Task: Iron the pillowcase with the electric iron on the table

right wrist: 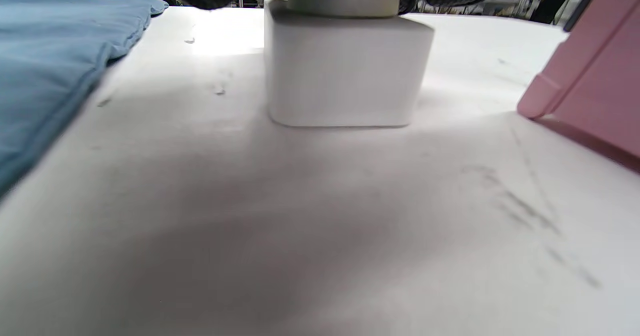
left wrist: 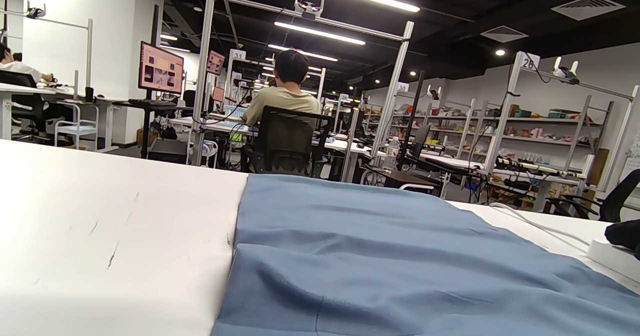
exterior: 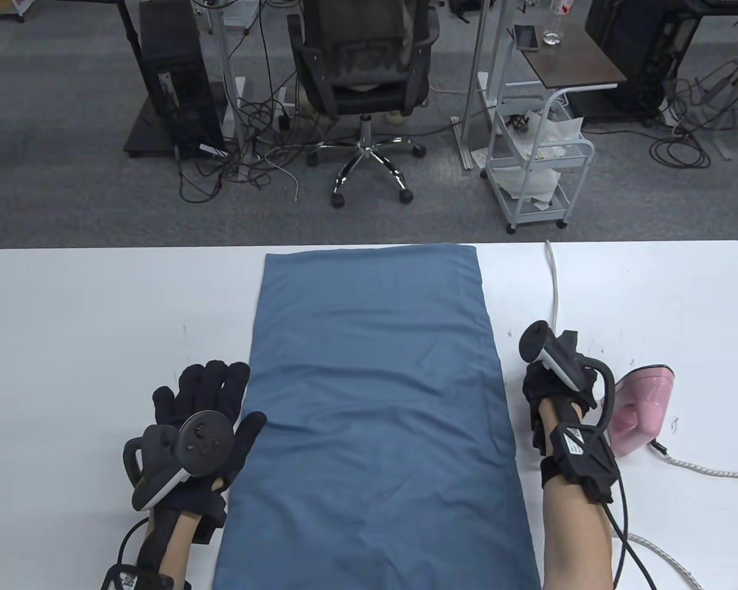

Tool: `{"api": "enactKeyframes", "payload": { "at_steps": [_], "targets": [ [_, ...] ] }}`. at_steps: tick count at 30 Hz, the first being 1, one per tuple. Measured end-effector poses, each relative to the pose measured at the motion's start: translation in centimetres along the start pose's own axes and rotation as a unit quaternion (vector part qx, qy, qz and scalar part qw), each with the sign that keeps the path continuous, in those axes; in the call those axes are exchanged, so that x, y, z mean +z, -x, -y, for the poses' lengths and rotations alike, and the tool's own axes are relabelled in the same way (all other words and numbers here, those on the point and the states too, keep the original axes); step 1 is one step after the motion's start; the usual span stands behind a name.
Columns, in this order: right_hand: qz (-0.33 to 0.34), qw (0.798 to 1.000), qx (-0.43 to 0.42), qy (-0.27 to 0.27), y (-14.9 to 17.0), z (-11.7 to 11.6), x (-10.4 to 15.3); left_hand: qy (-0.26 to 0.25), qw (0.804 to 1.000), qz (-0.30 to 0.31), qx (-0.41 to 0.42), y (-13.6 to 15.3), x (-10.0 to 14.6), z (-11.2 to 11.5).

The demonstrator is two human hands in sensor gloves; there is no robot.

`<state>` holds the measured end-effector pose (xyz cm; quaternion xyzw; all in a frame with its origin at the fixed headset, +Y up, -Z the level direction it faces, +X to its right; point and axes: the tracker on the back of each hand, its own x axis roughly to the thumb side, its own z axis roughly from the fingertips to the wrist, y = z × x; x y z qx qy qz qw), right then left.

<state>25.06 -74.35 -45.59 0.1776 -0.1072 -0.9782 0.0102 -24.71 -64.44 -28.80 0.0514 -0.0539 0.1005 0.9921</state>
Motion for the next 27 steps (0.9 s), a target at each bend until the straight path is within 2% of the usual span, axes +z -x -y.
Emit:
{"api": "enactKeyframes", "payload": {
  "at_steps": [3, 7, 10, 15, 18, 21, 23, 27],
  "targets": [
    [-0.008, 0.998, 0.063, 0.013, -0.9, -0.2, 0.0, 0.004, 1.0, 0.001, -0.001, 0.0, -0.1, 0.2],
    [-0.017, 0.997, 0.078, 0.019, -1.5, -0.4, -0.1, 0.008, 1.0, 0.0, -0.004, 0.0, -0.2, 0.4],
    [-0.013, 0.991, 0.131, 0.02, -2.1, -0.6, -0.1, 0.009, 1.0, 0.001, -0.002, 0.0, -0.2, 0.4],
    [-0.013, 0.989, 0.143, 0.027, -2.2, -0.6, 0.0, 0.007, 1.0, 0.0, -0.001, 0.0, -0.2, 0.4],
    [-0.011, 0.997, 0.074, 0.001, -1.3, -0.2, 0.3, 0.004, 1.0, 0.004, 0.008, -0.1, -0.1, 0.2],
    [0.004, 1.0, -0.016, 0.003, -0.8, 0.5, 1.7, 0.001, 1.0, 0.011, 0.01, -0.4, 0.1, 0.0],
    [0.028, 0.997, -0.072, 0.022, -0.6, 1.5, 3.5, -0.001, 1.0, 0.017, 0.015, -0.7, 0.2, -0.2],
    [0.063, 0.988, -0.124, 0.073, 0.6, 4.0, 7.3, 0.001, 0.999, 0.029, 0.02, -1.1, 0.3, -0.2]
  ]
}}
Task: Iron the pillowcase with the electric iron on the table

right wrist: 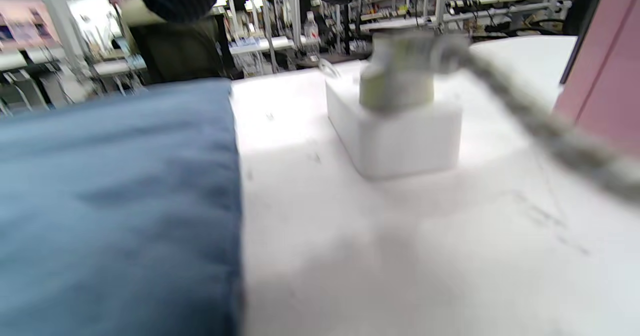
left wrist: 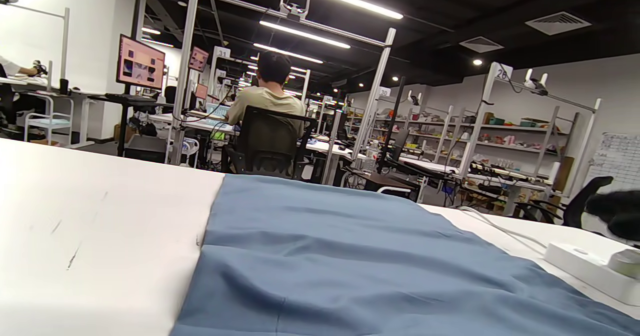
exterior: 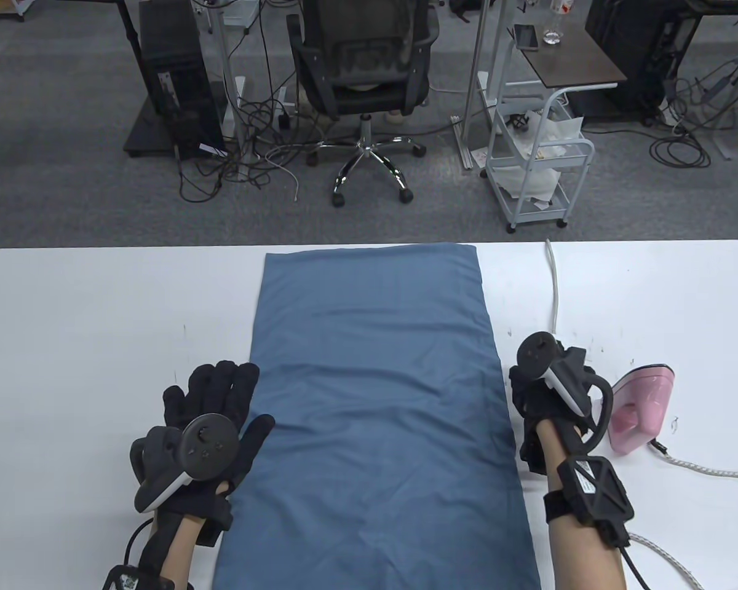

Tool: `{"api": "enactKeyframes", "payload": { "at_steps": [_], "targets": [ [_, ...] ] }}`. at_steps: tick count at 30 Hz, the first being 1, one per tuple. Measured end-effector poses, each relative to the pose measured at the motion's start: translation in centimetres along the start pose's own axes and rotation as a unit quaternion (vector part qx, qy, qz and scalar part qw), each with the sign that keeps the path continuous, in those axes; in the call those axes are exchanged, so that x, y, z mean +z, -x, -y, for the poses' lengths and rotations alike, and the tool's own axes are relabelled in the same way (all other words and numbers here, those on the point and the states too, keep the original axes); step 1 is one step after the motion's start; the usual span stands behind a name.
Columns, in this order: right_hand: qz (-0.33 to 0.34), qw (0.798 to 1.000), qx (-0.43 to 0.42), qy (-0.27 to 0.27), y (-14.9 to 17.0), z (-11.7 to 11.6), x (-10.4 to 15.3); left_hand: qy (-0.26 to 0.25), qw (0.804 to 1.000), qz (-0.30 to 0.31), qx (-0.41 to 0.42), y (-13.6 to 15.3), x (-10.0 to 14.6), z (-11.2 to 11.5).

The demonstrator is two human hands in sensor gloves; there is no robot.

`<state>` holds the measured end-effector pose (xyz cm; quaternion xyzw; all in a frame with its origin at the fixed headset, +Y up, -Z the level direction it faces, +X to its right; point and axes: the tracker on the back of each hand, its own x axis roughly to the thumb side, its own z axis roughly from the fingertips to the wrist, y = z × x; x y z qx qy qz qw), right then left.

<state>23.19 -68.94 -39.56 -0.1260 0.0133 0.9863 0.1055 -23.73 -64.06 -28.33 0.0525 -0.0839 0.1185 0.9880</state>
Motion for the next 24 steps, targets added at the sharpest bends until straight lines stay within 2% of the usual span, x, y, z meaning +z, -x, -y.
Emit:
{"api": "enactKeyframes", "payload": {
  "at_steps": [7, 11, 15, 19, 24],
  "targets": [
    [-0.022, 0.991, -0.057, 0.117, 4.5, 5.3, 5.5, -0.001, 1.0, 0.02, 0.009, -0.7, 0.2, -0.2],
    [-0.064, 0.983, -0.067, 0.157, 7.9, 6.2, 7.5, -0.004, 1.0, 0.027, 0.014, -1.0, 0.4, -0.4],
    [-0.122, 0.974, -0.089, 0.167, 11.6, 5.1, 8.7, -0.006, 0.999, 0.032, 0.014, -1.3, 0.5, -0.5],
    [-0.167, 0.966, -0.147, 0.133, 14.2, 2.9, 8.7, -0.007, 0.999, 0.034, 0.015, -1.3, 0.5, -0.4],
    [-0.207, 0.952, -0.206, 0.096, 15.8, 0.1, 7.9, -0.005, 0.999, 0.035, 0.012, -1.3, 0.5, -0.4]
  ]
}}
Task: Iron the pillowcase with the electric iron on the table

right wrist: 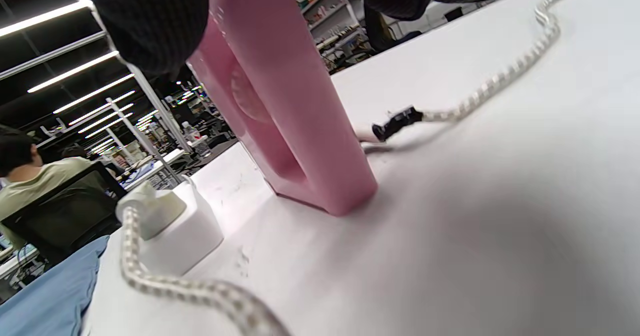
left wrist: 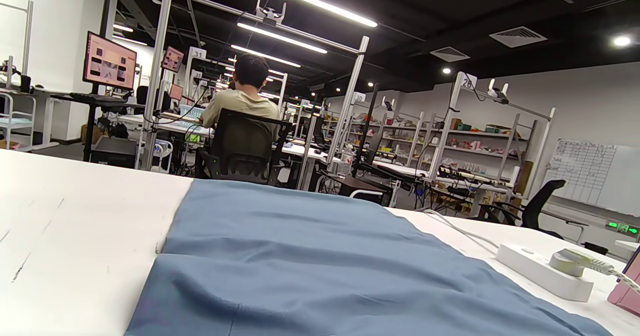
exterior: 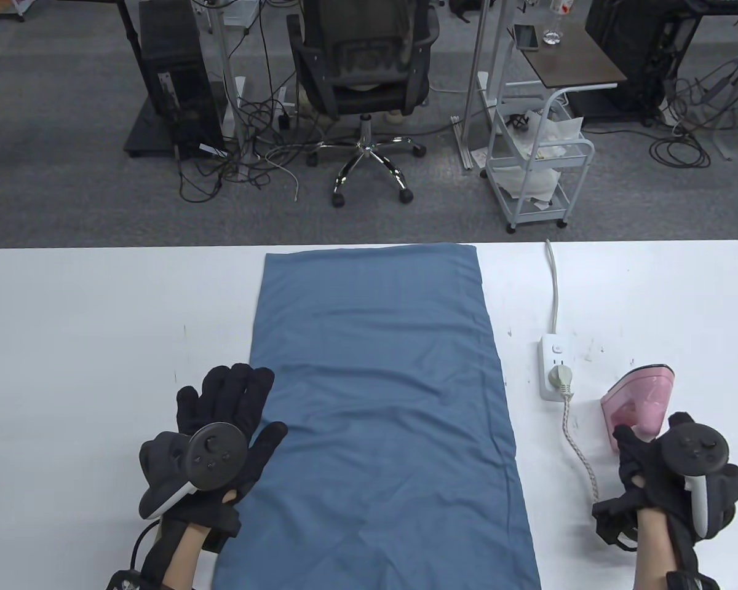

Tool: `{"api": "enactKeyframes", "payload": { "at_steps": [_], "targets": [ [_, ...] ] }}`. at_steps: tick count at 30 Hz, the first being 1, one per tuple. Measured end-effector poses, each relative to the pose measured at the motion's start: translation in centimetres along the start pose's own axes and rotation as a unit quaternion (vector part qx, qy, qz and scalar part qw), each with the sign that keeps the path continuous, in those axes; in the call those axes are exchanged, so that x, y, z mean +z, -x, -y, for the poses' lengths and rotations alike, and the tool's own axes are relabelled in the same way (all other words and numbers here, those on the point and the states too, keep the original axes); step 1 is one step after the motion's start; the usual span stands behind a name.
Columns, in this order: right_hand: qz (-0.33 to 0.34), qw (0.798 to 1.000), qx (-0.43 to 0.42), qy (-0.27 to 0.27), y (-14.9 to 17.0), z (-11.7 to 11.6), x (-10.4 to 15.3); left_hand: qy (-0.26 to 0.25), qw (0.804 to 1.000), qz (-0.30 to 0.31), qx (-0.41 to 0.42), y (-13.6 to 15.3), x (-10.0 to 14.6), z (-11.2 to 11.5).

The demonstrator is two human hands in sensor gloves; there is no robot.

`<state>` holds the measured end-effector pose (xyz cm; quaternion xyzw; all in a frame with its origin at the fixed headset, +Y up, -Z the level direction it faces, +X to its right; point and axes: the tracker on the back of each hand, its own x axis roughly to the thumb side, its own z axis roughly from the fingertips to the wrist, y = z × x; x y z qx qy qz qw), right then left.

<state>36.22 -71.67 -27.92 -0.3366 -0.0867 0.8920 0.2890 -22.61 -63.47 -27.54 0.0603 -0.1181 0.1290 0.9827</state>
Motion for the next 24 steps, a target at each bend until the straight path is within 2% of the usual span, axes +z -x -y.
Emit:
{"api": "enactKeyframes", "payload": {
  "at_steps": [6, 12, 17, 24],
  "targets": [
    [-0.053, 0.996, -0.065, -0.005, 1.5, -1.6, -1.5, 0.005, 1.0, -0.006, -0.003, 0.2, -0.2, 0.2],
    [-0.073, 0.994, -0.084, -0.007, 2.1, -2.6, -2.4, 0.008, 1.0, -0.015, -0.005, 0.6, -0.3, 0.4],
    [-0.069, 0.991, -0.109, -0.019, 2.5, -2.8, -2.8, 0.016, 1.0, -0.02, -0.01, 0.9, -0.6, 0.9],
    [-0.027, 0.986, -0.159, 0.033, 2.2, -1.8, -2.6, 0.018, 1.0, -0.021, -0.01, 0.8, -0.6, 1.0]
  ]
}}
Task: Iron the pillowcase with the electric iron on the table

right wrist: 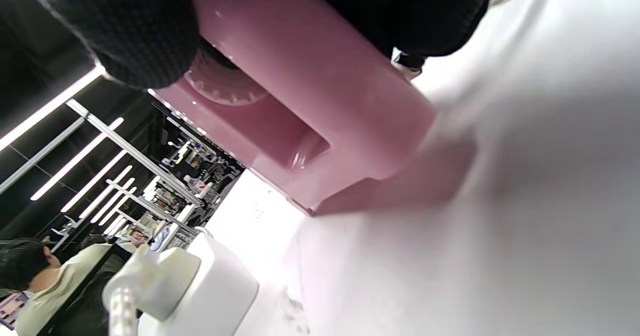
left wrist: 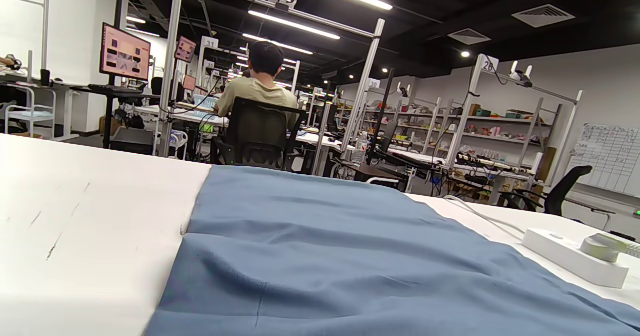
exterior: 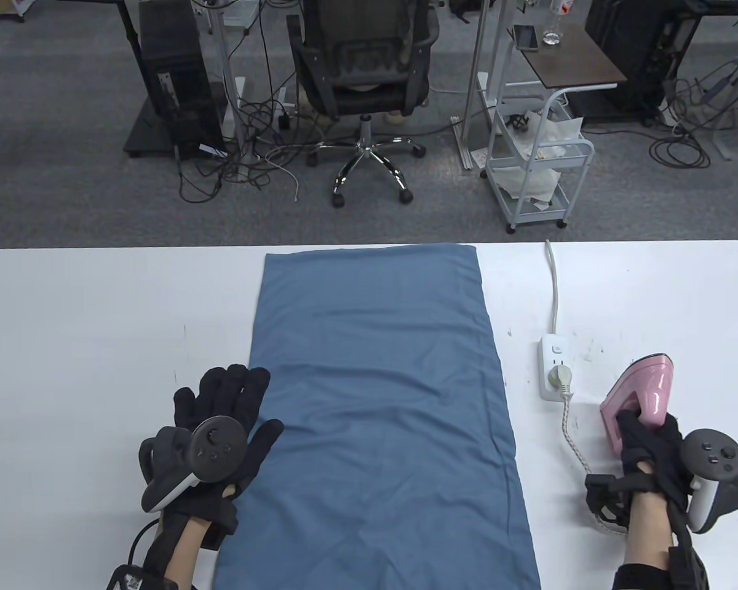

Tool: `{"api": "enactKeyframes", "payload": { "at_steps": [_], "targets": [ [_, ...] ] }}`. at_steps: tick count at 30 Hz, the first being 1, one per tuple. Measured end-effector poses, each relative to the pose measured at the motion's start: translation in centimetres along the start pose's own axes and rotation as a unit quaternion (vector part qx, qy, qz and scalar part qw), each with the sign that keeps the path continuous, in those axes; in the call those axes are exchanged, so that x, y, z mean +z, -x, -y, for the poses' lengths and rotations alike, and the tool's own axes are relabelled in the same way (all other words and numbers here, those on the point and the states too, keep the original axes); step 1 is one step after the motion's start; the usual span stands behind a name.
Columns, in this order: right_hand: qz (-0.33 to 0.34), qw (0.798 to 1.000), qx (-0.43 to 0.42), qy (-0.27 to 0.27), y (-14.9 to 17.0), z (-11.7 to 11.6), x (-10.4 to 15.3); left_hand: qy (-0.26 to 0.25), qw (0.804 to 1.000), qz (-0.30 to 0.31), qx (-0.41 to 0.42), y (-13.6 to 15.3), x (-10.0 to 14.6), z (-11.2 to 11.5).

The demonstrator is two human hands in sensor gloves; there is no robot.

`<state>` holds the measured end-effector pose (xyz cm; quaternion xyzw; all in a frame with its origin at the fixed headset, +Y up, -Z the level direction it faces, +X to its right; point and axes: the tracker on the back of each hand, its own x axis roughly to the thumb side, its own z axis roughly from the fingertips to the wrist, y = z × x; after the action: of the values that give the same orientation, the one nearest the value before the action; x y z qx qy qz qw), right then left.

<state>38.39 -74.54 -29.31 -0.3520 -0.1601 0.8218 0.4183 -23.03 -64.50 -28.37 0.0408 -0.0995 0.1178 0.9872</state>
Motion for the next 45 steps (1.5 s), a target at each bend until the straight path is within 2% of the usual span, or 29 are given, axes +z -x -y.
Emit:
{"api": "enactKeyframes", "payload": {
  "at_steps": [3, 7, 13, 19, 22, 27, 30, 33, 37, 42, 45],
  "targets": [
    [0.034, 0.999, -0.007, 0.034, -1.0, 0.7, 0.5, 0.0, 1.0, 0.002, 0.0, -0.1, 0.1, 0.1],
    [0.123, 0.99, -0.012, 0.062, -4.0, 2.4, 1.6, 0.002, 1.0, 0.005, 0.0, -0.1, 0.0, 0.1],
    [0.203, 0.972, -0.104, 0.061, -8.1, 4.2, 3.8, 0.009, 1.0, 0.011, -0.006, -0.6, 0.0, 0.5],
    [0.274, 0.949, -0.119, 0.099, -11.0, 4.4, 6.5, 0.019, 1.0, 0.016, -0.012, -1.1, -0.2, 1.3],
    [0.278, 0.945, -0.145, 0.09, -11.4, 3.8, 7.2, 0.036, 0.999, 0.027, -0.015, -1.9, -0.5, 2.2],
    [0.286, 0.944, -0.145, 0.069, -11.7, 3.3, 7.3, 0.09, 0.993, 0.07, -0.009, -4.5, -0.7, 5.1],
    [0.294, 0.944, -0.139, 0.057, -11.5, 3.1, 7.0, 0.148, 0.983, 0.109, -0.006, -7.0, -0.5, 8.2],
    [0.295, 0.945, -0.134, 0.043, -11.3, 2.9, 6.7, 0.229, 0.963, 0.142, -0.024, -9.5, -0.4, 12.1],
    [0.301, 0.944, -0.129, 0.033, -11.3, 2.7, 6.7, 0.282, 0.944, 0.158, -0.059, -11.2, -0.3, 15.5],
    [0.314, 0.943, -0.11, 0.023, -11.4, 2.1, 6.9, 0.32, 0.93, 0.16, -0.078, -11.3, -0.1, 17.6],
    [0.32, 0.942, -0.101, 0.015, -11.5, 1.6, 7.0, 0.343, 0.921, 0.164, -0.082, -11.1, 0.4, 18.1]
  ]
}}
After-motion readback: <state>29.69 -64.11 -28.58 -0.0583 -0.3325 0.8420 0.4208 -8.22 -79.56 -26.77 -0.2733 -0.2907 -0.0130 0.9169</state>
